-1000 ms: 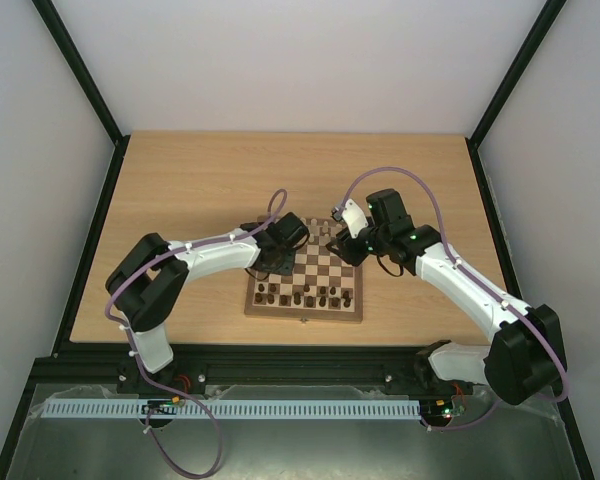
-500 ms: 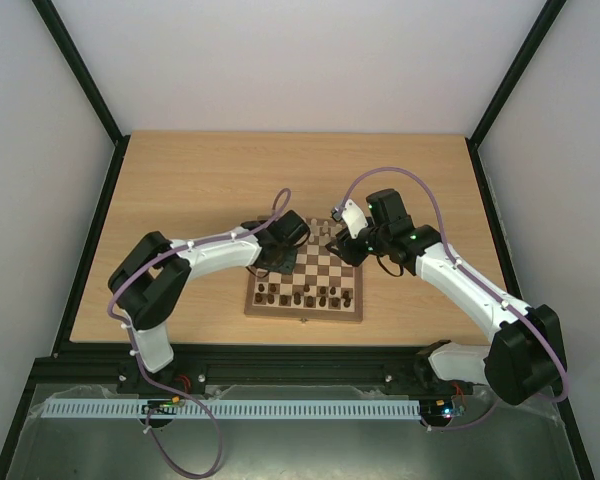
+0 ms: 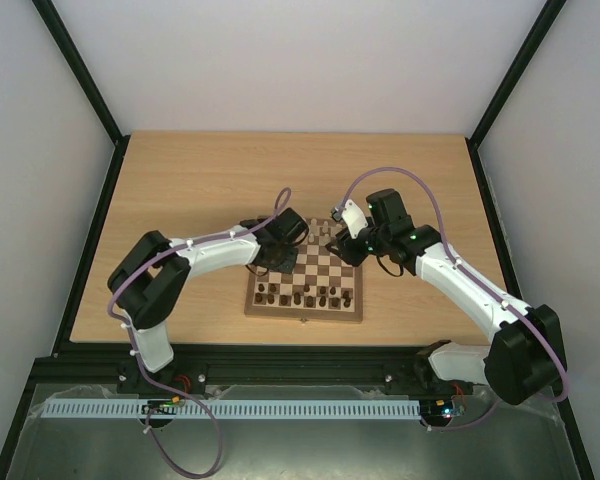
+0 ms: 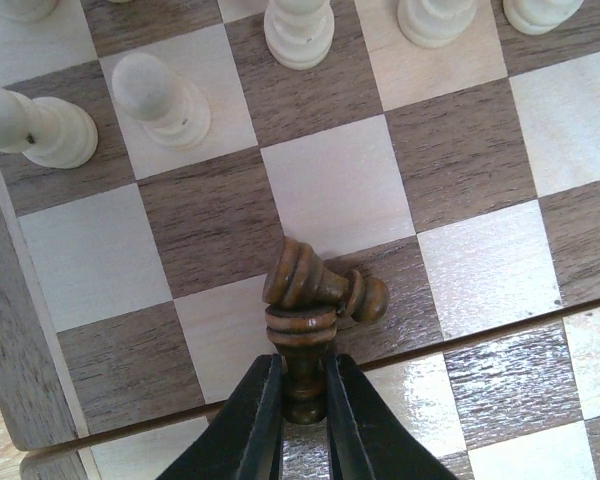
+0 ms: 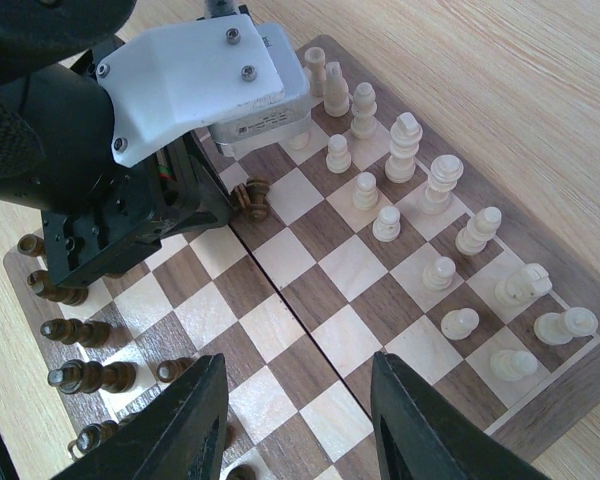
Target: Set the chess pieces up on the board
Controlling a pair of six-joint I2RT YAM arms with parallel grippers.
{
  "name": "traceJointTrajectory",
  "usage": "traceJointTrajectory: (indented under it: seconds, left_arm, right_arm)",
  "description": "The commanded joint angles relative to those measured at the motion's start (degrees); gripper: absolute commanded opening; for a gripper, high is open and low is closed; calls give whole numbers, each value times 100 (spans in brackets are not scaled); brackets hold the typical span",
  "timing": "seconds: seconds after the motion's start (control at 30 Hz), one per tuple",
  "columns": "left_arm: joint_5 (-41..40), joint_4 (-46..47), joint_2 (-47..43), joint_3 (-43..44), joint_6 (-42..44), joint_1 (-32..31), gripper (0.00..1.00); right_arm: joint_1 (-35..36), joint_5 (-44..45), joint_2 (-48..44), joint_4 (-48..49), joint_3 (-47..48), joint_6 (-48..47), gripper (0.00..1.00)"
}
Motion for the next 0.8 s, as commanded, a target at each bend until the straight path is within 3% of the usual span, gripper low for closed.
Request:
traceJointTrajectory:
  seconds: [0.0,0.2,0.47,0.57,0.67,0.77]
  left_arm:
    - [224,0,-173,-99,207,33,10]
    - [472,140,-1008,-444,79,34,10]
    - [1083,693,-1793,-860,-368,81,10]
    - [1281,771,-1899,-916,-422,154,10]
    - [1943,821,-1951,-951,-376,308,11]
    - [2861,758,-2005,-932,-220,587,11]
  right_arm:
    - [-30,-32,-11,-108,35,142,41]
    - [-111,-57,25,-340,517,896,46]
    - [-111,-1662,1113,-1463,1377,1048,48]
    - [-111,-1812,1287,-1445,1387,954,47]
    - [-111,-1962,1216,-1406,1278,533,46]
    - [-111,-1822,797,-1316,969,-704,42]
